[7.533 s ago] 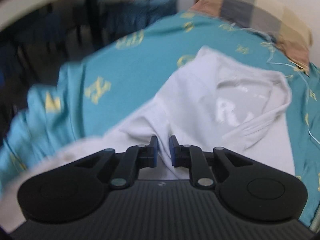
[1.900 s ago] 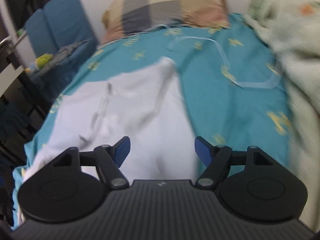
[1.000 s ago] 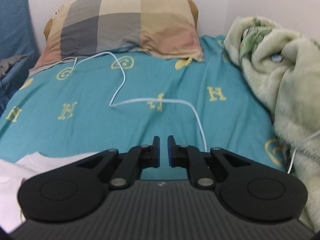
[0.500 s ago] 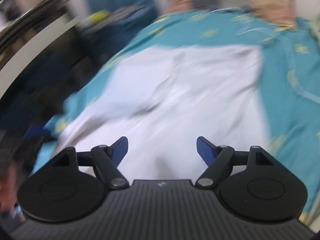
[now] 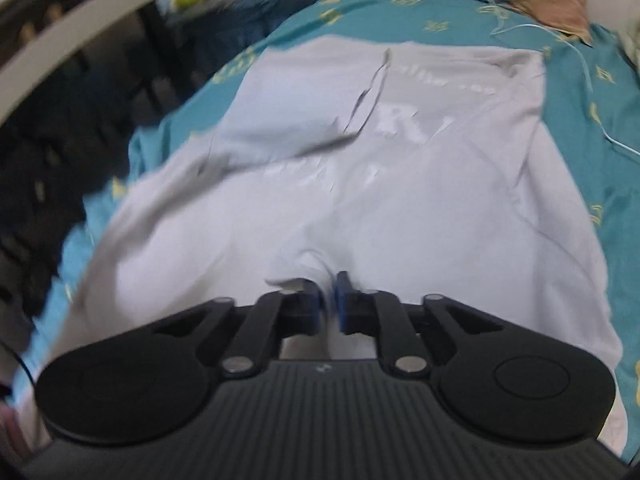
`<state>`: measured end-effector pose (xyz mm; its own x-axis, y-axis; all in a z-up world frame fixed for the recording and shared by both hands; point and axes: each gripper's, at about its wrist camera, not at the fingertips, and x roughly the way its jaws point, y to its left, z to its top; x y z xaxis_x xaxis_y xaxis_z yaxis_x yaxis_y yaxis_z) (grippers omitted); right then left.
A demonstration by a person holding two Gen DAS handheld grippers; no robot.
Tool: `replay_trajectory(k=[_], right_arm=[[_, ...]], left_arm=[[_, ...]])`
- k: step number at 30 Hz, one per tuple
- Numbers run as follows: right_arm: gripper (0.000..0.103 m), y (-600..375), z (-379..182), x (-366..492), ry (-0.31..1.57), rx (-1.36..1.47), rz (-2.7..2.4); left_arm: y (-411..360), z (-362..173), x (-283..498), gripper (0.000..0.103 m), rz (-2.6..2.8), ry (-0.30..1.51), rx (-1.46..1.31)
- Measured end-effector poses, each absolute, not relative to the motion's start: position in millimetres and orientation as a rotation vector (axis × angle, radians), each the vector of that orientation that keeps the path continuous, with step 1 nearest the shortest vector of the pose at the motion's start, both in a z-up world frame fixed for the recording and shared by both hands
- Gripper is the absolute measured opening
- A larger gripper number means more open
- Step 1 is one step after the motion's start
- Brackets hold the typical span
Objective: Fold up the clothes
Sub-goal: 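Grasp the shirt sleeve with the right gripper and fold it inward, then open the right gripper and withdraw it from the folded shirt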
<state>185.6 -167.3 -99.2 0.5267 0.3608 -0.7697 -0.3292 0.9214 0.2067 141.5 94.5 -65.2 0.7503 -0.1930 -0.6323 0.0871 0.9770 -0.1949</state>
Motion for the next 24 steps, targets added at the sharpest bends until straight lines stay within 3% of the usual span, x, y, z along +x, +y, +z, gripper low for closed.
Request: replay_trajectory(k=[11,17,24], right_arm=[[0.007,-214.0,17.6,261.0,0.720,0.334,0.275],[0.007,-187.9,22.9,326.0,0.688,0.439,0.235],[0.009,-153.5,-1.3,329.8,0.750,0.310,0.288]], left_arm=[[111.2,-55.8,138.5,0.072,-0.147,0.690,-0.249],[122.8,-56.7,142.1,0.072,-0.127,0.690,-0.302],[126.0,-78.9,160.8,0.072,-0.152,0.735,-0.346]])
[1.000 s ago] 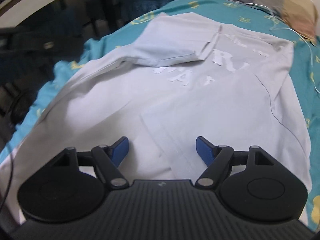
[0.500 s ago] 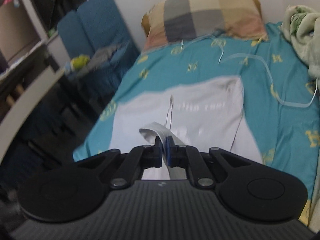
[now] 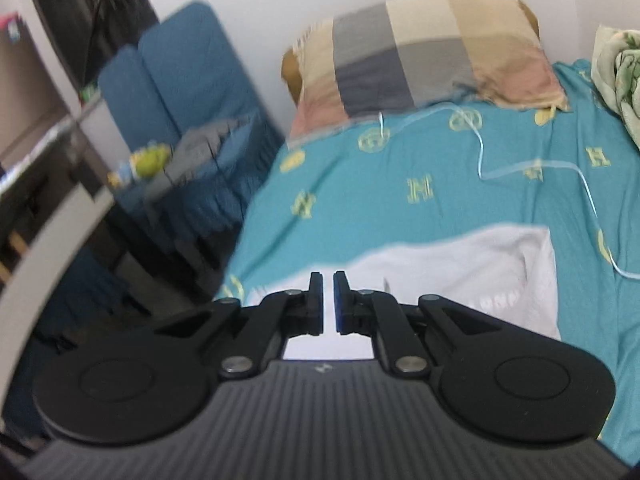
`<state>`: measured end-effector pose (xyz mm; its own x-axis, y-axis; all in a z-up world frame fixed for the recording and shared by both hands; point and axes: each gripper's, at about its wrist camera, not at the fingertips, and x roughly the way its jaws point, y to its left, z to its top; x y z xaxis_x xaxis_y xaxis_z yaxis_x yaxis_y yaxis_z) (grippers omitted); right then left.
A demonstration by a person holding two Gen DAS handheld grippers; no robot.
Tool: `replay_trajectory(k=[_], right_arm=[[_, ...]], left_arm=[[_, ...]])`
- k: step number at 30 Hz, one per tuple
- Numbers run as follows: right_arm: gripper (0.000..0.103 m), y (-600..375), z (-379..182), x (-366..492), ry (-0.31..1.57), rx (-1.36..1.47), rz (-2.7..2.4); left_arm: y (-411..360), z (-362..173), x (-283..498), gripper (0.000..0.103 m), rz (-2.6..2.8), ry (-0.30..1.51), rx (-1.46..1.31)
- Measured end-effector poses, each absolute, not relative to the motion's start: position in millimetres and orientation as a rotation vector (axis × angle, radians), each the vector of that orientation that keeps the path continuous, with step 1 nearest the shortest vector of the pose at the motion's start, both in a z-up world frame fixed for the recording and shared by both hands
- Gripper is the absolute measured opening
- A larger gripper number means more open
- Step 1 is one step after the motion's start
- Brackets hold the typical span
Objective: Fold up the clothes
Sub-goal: 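Open the right gripper and withdraw it from the folded shirt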
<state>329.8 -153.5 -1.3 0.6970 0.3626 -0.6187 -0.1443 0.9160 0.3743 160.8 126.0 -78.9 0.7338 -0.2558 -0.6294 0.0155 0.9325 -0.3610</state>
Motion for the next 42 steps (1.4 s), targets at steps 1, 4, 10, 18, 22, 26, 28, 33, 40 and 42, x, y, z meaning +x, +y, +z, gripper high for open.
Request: replay_trajectory(k=[1,4,10,18,22,26,28,33,40,42], right_arm=[[0.009,-156.5,-7.4,324.8,0.765,0.299,0.292],[0.010,-178.6,-28.5,294.5,0.799,0.213,0.292],[0.049,-219.2,-81.2,229.4,0.954,0.087,0.283],[0.063,-214.0,-101.8,187.8,0.951,-0.035,0.293],[0.062,-214.6,-106.8,184.3,0.948,-0.071,0.228],[0.062,-210.9,-108.7,183.9,0.927,-0.141,0.186],[0.062,-208.4,-109.0,184.0,0.914,-0.176,0.167],[0.062,-210.8,-112.1,187.6,0.919,-0.124,0.168],[0.062,-210.5,-117.2,188.4,0.887,-0.145,0.160],[0.062,-213.4,-115.8,187.8,0.864,-0.142,0.144]], left_arm=[[125.6,-80.7,163.1,0.072,-0.157,0.737,-0.355],[121.7,-83.6,165.8,0.072,-0.162,0.743,-0.354],[109.3,-87.3,168.4,0.072,-0.163,0.754,-0.324],[94.4,-91.0,163.7,0.073,-0.161,0.772,-0.265],[90.5,-91.6,161.1,0.073,-0.160,0.776,-0.240],[88.9,-94.2,161.3,0.073,-0.159,0.784,-0.231],[89.2,-95.6,162.0,0.073,-0.158,0.790,-0.228],[87.2,-98.3,162.5,0.074,-0.161,0.800,-0.214],[87.1,-99.7,163.5,0.074,-0.158,0.802,-0.207],[87.8,-100.2,163.7,0.074,-0.157,0.803,-0.207]])
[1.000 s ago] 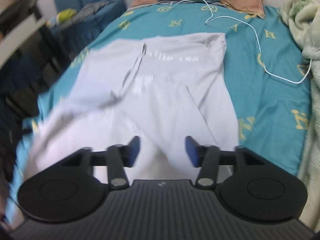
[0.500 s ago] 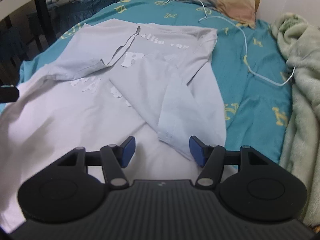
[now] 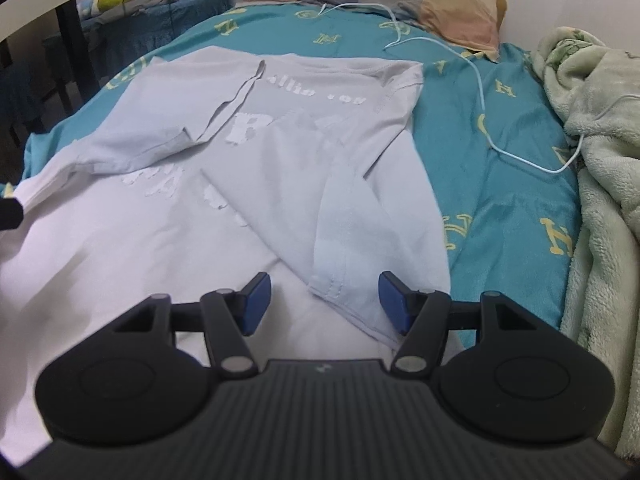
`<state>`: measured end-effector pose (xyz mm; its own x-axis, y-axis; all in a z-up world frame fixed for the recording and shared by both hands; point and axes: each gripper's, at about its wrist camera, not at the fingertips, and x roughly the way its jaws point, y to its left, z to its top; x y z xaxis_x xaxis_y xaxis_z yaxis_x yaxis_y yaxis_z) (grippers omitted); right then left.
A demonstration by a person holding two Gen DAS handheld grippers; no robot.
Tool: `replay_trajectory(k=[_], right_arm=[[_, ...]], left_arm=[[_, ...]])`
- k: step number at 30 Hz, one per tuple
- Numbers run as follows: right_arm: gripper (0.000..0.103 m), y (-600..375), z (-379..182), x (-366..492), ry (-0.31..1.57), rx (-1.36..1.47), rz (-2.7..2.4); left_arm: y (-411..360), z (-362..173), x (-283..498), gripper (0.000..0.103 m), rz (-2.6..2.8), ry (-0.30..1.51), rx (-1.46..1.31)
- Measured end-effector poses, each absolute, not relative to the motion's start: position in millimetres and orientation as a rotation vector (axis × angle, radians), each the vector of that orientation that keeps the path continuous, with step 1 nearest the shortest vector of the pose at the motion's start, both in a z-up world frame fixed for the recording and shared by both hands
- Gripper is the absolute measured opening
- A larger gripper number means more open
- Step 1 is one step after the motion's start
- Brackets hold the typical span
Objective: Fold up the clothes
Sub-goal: 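Open the right gripper and withdraw it from the folded shirt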
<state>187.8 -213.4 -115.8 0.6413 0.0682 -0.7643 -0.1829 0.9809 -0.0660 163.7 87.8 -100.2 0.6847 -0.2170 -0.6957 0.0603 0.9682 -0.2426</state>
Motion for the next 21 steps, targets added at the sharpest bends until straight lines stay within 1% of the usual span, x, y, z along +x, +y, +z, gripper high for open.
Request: replay_trajectory(k=[4,9,14,15,16,18,21], right_arm=[[0.061,-219.7,-112.0,186.6,0.822,-0.140,0.123],[0.047,-222.8,-114.7,186.1,0.838,-0.112,0.129],[0.040,-215.0,-118.9,184.5,0.855,-0.158,0.159],[0.029,-213.3,-120.9,185.1,0.863,-0.171,0.162],[0.022,-211.5,-123.0,185.6,0.871,-0.185,0.164],[0.014,-213.2,-121.5,187.1,0.874,-0.164,0.164],[0.012,-228.2,-103.1,187.9,0.840,-0.038,0.144]], left_arm=[[88.6,-101.0,164.2,0.074,-0.156,0.803,-0.206],[88.8,-101.2,164.0,0.074,-0.158,0.803,-0.203],[88.8,-100.9,162.7,0.074,-0.164,0.796,-0.207],[89.2,-100.9,162.6,0.074,-0.166,0.794,-0.209],[89.9,-100.6,162.4,0.074,-0.172,0.792,-0.218],[91.3,-100.0,161.8,0.074,-0.188,0.785,-0.240],[93.1,-98.5,161.2,0.074,-0.220,0.774,-0.282]])
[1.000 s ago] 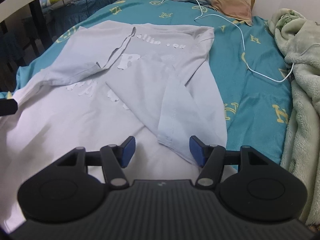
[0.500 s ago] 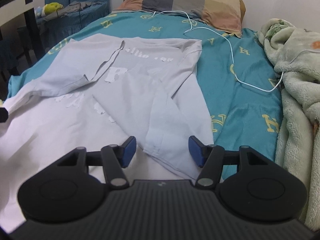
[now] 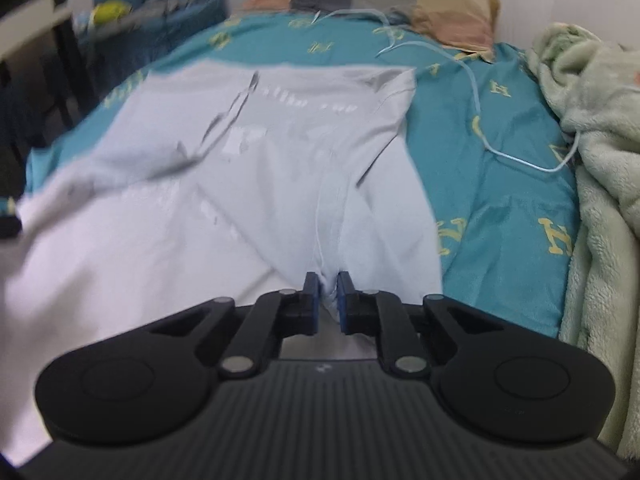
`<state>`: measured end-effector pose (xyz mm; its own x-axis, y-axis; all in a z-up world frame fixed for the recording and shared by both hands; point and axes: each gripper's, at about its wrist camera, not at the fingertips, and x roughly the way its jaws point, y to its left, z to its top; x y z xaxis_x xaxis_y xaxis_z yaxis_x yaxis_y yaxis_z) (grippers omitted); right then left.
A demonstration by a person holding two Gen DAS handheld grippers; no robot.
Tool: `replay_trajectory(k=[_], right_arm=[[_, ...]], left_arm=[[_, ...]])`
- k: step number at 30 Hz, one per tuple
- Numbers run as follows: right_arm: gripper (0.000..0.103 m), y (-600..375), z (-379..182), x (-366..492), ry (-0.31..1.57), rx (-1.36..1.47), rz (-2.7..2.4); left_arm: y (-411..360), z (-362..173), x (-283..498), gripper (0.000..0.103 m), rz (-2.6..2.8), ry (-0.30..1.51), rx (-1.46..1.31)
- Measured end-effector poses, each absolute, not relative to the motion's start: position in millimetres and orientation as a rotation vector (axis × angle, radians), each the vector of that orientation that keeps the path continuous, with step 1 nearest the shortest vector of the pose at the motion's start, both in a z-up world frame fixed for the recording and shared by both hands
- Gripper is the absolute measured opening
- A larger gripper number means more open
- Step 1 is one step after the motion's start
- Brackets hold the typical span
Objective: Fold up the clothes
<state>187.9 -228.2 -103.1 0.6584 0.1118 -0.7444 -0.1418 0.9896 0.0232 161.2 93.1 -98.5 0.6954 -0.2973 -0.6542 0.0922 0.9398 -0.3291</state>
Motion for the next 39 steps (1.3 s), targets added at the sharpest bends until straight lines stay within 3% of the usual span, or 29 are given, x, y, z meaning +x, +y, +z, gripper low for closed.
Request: replay_trajectory(k=[7,16,21,22,24,26,27,36,39], right_arm=[[0.011,-283.5,-46.8,155.3,0.777,0.362,0.184],[0.011,-292.6,-54.0,138.3,0.825,0.449,0.285],[0.011,-296.5,-57.1,137.0,0.841,0.471,0.335],[0.011,-295.0,-58.5,136.6,0.854,0.466,0.345],[0.011,-291.8,-61.8,136.6,0.879,0.458,0.365],[0.011,-286.1,-64.6,134.8,0.891,0.463,0.391],[0.011,-283.1,-65.7,133.9,0.896,0.465,0.405],[0.012,-224.3,-40.2,149.3,0.777,0.439,0.487],[0.012,-194.8,-26.0,174.8,0.716,0.414,0.494]], left_arm=[[78.6,-92.7,167.4,0.079,-0.391,0.775,-0.492],[19.1,-152.4,253.0,0.081,-0.460,0.943,-0.952],[6.4,-178.6,289.5,0.079,-0.286,0.969,-0.993],[5.2,-180.2,295.8,0.075,-0.259,0.959,-0.981],[2.6,-180.7,308.3,0.050,-0.250,0.946,-0.980],[-5.4,-173.4,321.7,0.004,-0.293,0.961,-0.951],[-11.9,-165.2,327.0,0.001,-0.318,0.964,-0.901],[-47.7,-23.8,376.6,0.002,-0.567,0.767,-0.587],[-39.3,1.7,400.3,0.002,-0.560,0.723,-0.489]])
